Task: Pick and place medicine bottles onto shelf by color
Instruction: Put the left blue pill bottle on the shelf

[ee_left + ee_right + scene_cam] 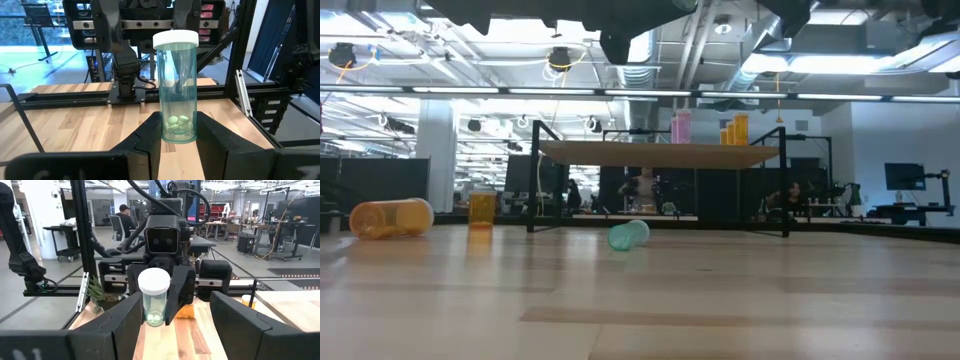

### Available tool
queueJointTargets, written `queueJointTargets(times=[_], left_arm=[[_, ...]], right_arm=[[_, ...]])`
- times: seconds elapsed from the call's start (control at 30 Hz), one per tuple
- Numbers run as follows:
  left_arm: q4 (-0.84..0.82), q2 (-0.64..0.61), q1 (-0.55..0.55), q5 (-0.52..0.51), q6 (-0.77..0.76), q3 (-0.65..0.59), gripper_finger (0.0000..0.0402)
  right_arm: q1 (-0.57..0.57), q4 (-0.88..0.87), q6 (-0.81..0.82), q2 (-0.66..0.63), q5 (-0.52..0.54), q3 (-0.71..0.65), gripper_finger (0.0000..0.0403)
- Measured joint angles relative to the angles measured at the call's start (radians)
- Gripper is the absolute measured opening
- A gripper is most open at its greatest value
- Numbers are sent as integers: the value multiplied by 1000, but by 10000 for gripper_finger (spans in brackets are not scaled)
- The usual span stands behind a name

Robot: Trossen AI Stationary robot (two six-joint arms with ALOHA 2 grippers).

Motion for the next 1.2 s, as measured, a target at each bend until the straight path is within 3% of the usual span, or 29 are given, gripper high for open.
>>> queueJointTargets(times=[0.27, 0.57, 0.73, 1.2], left_arm=[[-18, 0, 0, 0, -1, 0, 83], [-28, 0, 0, 0, -8, 0, 83], [-33, 0, 0, 0, -11, 0, 83], [-68, 1, 0, 0, -19, 0, 93]], right_arm=[[-10, -12, 23, 0, -2, 4, 256], [6, -346, 33, 0, -2, 181, 256], [20, -351, 34, 3, -2, 183, 256], [-23, -337, 13, 168, -6, 265, 256]])
